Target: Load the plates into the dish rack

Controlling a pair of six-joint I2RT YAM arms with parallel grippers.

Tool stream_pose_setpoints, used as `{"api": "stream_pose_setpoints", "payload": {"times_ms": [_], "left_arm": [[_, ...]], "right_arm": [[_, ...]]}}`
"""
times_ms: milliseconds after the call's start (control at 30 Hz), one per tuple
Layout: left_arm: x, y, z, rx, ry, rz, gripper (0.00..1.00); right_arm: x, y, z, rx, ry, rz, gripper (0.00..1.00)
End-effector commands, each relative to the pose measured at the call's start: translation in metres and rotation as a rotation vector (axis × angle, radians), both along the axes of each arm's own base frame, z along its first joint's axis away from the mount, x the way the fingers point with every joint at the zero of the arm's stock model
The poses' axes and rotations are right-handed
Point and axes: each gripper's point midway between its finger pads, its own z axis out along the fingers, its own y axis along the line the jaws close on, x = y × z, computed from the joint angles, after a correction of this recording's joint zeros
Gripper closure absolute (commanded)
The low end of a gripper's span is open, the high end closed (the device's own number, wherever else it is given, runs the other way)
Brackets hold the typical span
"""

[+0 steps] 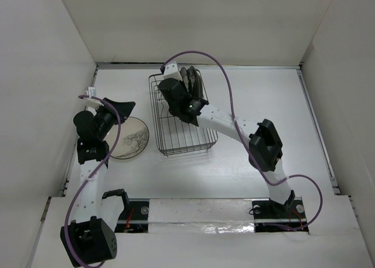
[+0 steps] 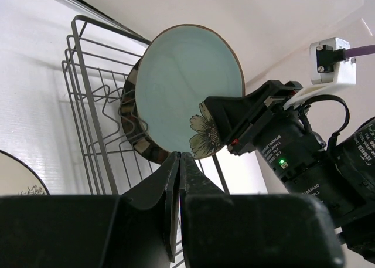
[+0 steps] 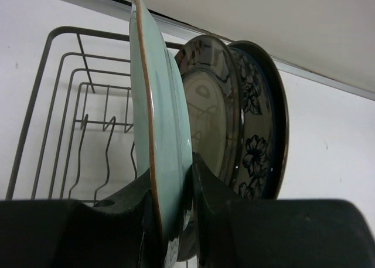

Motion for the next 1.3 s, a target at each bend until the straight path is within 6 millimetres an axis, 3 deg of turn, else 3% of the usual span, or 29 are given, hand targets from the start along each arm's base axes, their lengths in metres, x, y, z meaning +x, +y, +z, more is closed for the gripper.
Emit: {"api": "stream_pose_setpoints", "payload": {"times_ms": [0, 67, 200, 300, 600, 800, 967, 1067, 1167, 1267], "left_arm": [[0.001, -0.001, 0.023, 0.032, -0.075, -0.006, 1.0], [0.001, -0.001, 0.023, 0.031, -0.074, -0.006, 0.98], [0.002, 0.0, 0.023, 0.031, -0.078, -0.004, 0.74], [0.003, 0.001, 0.022, 0.031, -0.069, 0.006, 0.66], [0.006, 0.005, 0.017, 0.029, -0.052, 0.029, 0.65], [0.008, 0.009, 0.012, 0.033, -0.031, 0.052, 0.52], [0.013, 0.016, 0.003, 0.033, 0.003, 0.094, 0.51], [0.02, 0.023, -0.008, 0.052, 0.055, 0.129, 0.51], [0.027, 0.034, -0.027, 0.078, 0.137, 0.178, 0.53], [0.03, 0.051, -0.04, 0.111, 0.189, 0.272, 0.54]], "right_arm": [[0.002, -0.012, 0.087, 0.17, -0.179, -0.094, 1.0], [0.001, -0.014, 0.088, 0.17, -0.185, -0.099, 1.0], [0.001, -0.016, 0.088, 0.168, -0.189, -0.106, 1.0], [0.004, -0.012, 0.075, 0.157, -0.172, -0.11, 1.0], [0.01, 0.005, 0.027, 0.232, -0.084, -0.091, 1.0], [0.014, 0.01, -0.004, 0.291, -0.022, -0.079, 1.0], [0.015, 0.011, -0.022, 0.313, 0.014, -0.07, 1.0], [0.016, 0.011, -0.025, 0.341, 0.029, -0.057, 0.89], [0.011, 0.014, -0.029, 0.365, 0.046, -0.027, 0.61], [0.005, 0.012, -0.025, 0.386, 0.045, -0.006, 0.45]]}}
